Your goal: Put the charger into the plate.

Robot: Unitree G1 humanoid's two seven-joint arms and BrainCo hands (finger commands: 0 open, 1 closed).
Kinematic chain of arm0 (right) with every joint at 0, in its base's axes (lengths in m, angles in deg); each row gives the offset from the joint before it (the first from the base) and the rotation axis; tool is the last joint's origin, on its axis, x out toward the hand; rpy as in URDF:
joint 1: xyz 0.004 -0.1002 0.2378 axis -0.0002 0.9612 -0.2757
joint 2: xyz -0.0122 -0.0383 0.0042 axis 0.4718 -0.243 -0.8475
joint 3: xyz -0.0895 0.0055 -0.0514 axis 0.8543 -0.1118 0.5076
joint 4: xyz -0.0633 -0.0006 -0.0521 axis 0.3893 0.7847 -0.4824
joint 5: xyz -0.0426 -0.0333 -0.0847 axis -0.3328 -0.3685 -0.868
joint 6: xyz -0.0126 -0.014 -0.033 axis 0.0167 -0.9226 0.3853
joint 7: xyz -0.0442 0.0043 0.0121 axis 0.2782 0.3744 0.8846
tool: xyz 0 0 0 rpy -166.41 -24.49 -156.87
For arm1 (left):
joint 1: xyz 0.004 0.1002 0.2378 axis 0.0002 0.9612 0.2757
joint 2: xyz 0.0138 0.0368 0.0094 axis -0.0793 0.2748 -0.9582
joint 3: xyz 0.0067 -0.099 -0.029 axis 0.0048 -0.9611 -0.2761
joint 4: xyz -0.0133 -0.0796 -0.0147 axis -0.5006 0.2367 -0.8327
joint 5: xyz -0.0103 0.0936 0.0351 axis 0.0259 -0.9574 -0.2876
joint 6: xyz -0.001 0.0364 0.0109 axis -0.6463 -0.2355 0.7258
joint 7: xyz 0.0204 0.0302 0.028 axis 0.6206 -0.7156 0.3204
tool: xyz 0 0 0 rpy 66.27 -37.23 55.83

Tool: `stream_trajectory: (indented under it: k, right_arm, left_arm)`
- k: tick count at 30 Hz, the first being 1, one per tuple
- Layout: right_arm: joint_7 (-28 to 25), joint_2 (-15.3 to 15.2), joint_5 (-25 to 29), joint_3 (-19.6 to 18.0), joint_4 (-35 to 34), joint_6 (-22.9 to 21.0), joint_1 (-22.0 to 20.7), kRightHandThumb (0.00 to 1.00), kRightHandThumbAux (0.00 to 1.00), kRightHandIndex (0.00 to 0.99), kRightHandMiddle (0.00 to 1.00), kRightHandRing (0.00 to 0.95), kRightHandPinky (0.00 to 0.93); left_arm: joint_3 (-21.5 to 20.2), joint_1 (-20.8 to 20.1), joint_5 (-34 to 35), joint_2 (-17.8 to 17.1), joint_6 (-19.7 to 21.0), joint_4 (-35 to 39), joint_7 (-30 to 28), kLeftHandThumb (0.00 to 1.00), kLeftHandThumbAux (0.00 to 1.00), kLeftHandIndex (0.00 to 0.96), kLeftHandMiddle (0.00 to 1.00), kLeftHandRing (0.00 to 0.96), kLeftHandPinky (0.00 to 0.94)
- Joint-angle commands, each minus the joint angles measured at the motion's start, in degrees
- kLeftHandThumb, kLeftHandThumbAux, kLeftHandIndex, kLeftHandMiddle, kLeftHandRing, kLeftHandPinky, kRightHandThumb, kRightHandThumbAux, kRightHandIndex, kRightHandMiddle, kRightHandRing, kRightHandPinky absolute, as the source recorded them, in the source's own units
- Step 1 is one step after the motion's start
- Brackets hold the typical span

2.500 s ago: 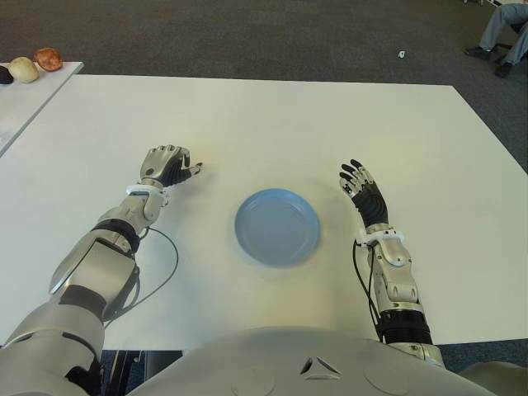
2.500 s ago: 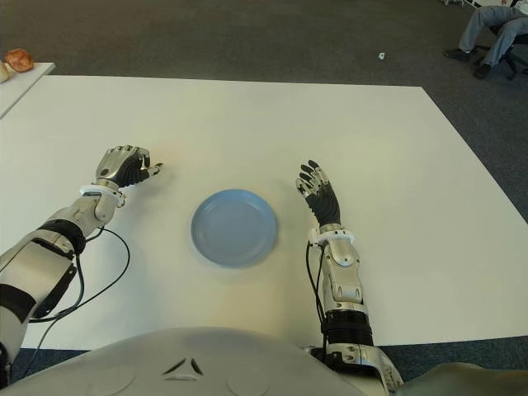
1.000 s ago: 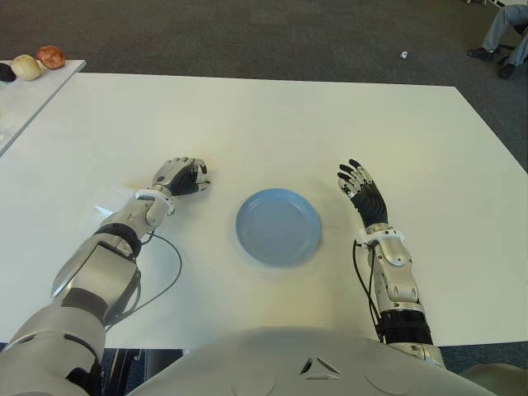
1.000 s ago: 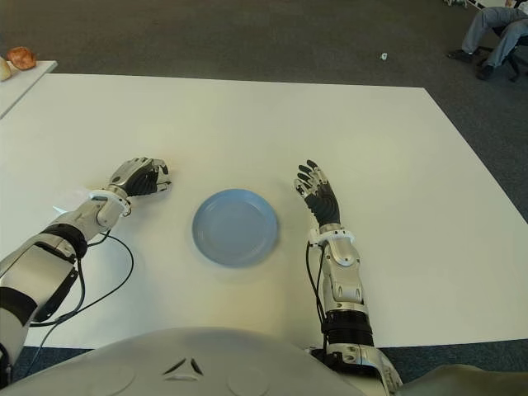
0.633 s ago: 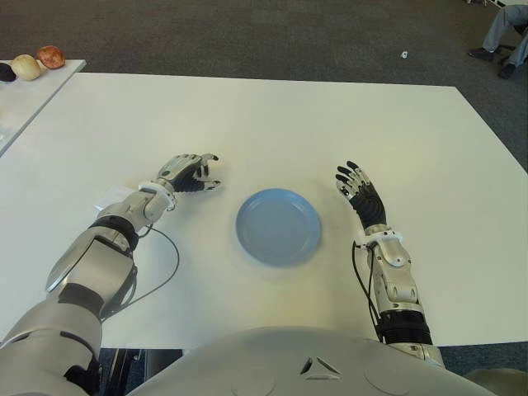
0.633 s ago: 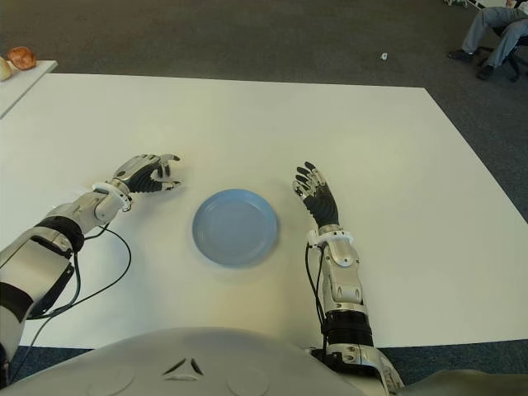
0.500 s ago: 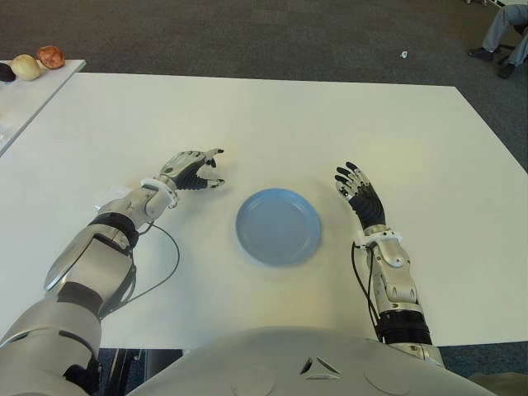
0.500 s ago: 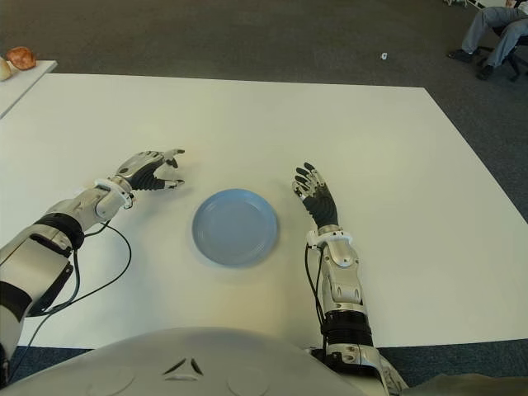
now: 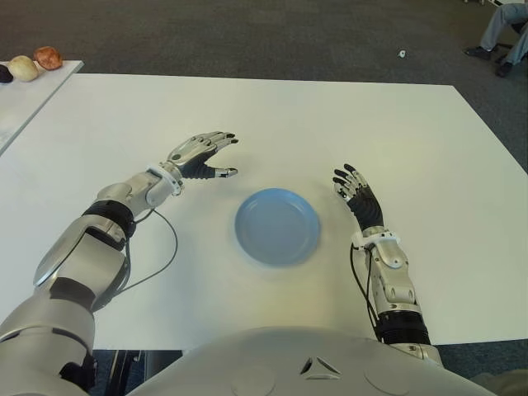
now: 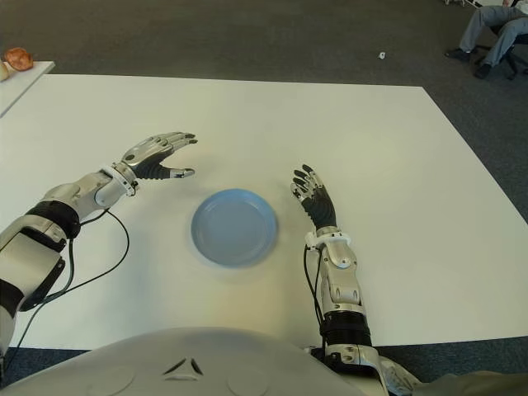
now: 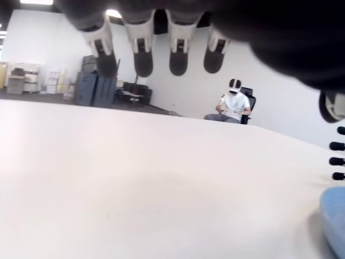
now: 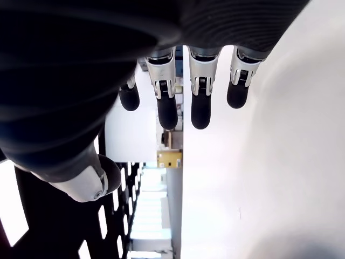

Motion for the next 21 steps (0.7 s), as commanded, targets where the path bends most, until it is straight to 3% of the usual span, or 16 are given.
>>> stream_trajectory:
  k: [1, 12, 18, 21]
  right_arm:
    - [-0.25, 0.05, 0.71, -0.03, 1.01, 0.44, 0.02, 0.000, 0.630, 0.028, 0.165, 0.134, 0.063]
    - [-1.16, -0.16, 1.00, -0.40, 2.77, 1.66, 0.32, 0.000, 0.636, 0.017, 0.159, 0.126, 0.047]
    - [-1.53, -0.25, 1.09, -0.59, 4.07, 2.38, 0.07, 0.000, 0.638, 0.010, 0.157, 0.121, 0.032]
    - [-1.66, -0.38, 1.08, -0.62, 5.26, 3.13, -0.02, 0.000, 0.640, 0.007, 0.155, 0.119, 0.032]
  left_arm:
    - [-0.35, 1.02, -0.37, -1.35, -0.72, 1.73, -1.61, 0.282, 0.154, 0.000, 0.000, 0.000, 0.000]
    - [-2.87, 3.80, 0.79, -5.46, -3.14, 8.99, -2.19, 0.261, 0.178, 0.000, 0.000, 0.000, 0.000]
    - [-6.05, 6.54, 2.25, -8.43, -3.12, 15.00, -4.17, 0.262, 0.194, 0.000, 0.000, 0.000, 0.000]
    - [-9.57, 8.47, 4.32, -11.85, -3.60, 18.40, -4.74, 0.278, 0.213, 0.000, 0.000, 0.000, 0.000]
